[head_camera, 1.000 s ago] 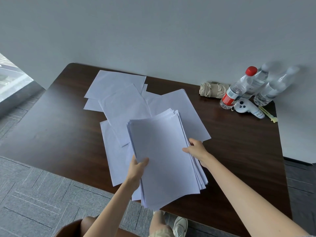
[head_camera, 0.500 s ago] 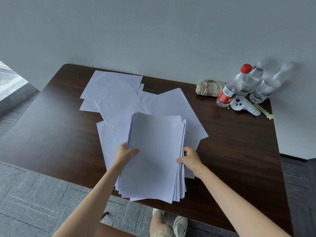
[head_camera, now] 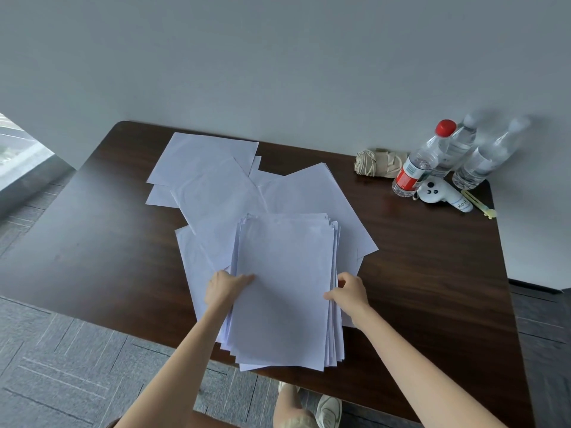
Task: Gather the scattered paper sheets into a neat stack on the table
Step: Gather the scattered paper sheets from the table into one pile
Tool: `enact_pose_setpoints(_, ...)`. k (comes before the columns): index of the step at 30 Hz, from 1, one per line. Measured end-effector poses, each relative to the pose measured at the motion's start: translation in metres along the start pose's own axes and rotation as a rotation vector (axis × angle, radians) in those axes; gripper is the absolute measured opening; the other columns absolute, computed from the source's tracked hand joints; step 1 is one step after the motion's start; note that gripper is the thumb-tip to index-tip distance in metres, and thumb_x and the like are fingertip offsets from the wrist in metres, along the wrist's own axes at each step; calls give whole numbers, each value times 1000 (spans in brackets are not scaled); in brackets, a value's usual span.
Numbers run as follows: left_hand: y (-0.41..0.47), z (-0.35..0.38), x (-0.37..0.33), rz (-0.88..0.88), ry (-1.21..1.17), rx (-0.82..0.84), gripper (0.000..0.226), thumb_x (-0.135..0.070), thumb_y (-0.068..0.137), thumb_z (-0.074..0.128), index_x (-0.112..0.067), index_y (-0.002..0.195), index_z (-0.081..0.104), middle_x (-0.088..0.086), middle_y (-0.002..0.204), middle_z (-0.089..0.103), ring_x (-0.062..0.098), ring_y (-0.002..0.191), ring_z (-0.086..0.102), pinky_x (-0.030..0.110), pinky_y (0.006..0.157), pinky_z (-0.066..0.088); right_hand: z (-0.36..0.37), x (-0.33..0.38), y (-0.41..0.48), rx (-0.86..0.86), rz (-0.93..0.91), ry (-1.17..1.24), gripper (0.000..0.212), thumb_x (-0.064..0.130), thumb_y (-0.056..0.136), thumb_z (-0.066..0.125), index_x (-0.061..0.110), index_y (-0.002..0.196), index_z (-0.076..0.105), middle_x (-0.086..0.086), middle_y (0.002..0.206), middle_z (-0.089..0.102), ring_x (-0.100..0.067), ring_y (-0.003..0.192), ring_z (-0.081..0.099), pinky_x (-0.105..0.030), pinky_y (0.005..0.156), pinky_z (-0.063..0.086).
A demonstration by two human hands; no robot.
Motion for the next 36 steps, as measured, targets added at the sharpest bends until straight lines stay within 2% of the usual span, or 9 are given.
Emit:
enact_pose_setpoints(3, 3, 9, 4, -17, -118, 130, 62, -51, 62, 80, -4, 97, 60, 8, 97, 68, 30, 90, 67, 39, 83, 56, 0, -1, -1, 26, 12, 25, 34, -1, 76, 71, 7, 106, 57, -11, 118, 53, -24, 92, 62, -24, 62, 49)
enact_pose_setpoints(7, 34, 30, 25, -5, -296, 254, 71, -46, 35, 83, -3, 91, 74, 15, 83, 76, 35, 79, 73, 53, 81, 59, -2, -1, -1, 52, 13, 42, 32, -2, 78, 69, 6, 107, 57, -12, 116, 56, -19, 89, 59, -21, 58, 44)
enact_pose_setpoints(12, -11, 20, -1, 70, -454, 394, 43, -18, 65, 85, -1, 102, 71, 16, 87, 76, 32, 77, 74, 42, 71, 61, -10, 10, -2, 44, -99, 6, 20, -5, 83, 65, -7, 102, 61, -3, 88, 65, -13, 75, 58, -21, 63, 46)
enact_pose_setpoints(16, -14, 21, -8, 155, -479, 526, 42, -12, 69, 73, -5, 109, 65, 8, 87, 75, 20, 72, 73, 30, 62, 60, -22, 17, 2, -71, -257, -191, 17, 2, 84, 65, 8, 99, 70, -4, 107, 66, -18, 92, 62, -25, 71, 52)
enact_pose_setpoints(18, -12, 17, -11, 212, -487, 483, 42, -17, 67, 69, -10, 108, 64, 6, 87, 75, 18, 71, 73, 30, 63, 60, -33, 22, 7, -206, -363, -427, 30, 6, 87, 61, 13, 116, 64, -3, 127, 52, -18, 113, 53, -25, 75, 50)
enact_pose_setpoints(21, -15, 11, -17, 270, -488, 434, 38, -20, 69, 67, -13, 106, 64, 3, 83, 75, 17, 70, 72, 30, 63, 59, -36, 22, 15, -185, -459, -706, 53, 18, 94, 56, 23, 145, 40, -2, 157, 22, -20, 144, 24, -33, 102, 44)
enact_pose_setpoints(25, -9, -7, -19, 289, -522, 343, 47, -21, 70, 67, -7, 115, 62, 11, 91, 72, 22, 72, 70, 33, 63, 57, -35, 15, 14, -141, -491, -876, 63, 27, 96, 55, 29, 151, 24, -3, 162, 6, -21, 149, 10, -34, 115, 28)
enact_pose_setpoints(31, 2, -46, -22, 305, -595, 202, 26, -3, 89, 65, -9, 113, 62, 6, 88, 71, 14, 67, 71, 27, 57, 56, -36, 23, 17, -141, -473, -834, 58, 24, 92, 61, 28, 145, 36, -3, 157, 19, -22, 144, 22, -35, 109, 36)
enact_pose_setpoints(36, 8, -65, -30, 300, -633, 133, 20, 2, 92, 60, -14, 104, 64, -8, 69, 73, 9, 59, 69, 22, 52, 55, -56, 57, 30, -258, -510, -764, 25, 13, 91, 60, 16, 116, 62, -2, 124, 52, -19, 104, 57, -28, 82, 48)
Point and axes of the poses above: each hand's wrist, its own y-axis towards the middle knuckle, its own z-axis out of the palm, x = y × z, the point moved 7 cm from there along y, towards the middle knuckle
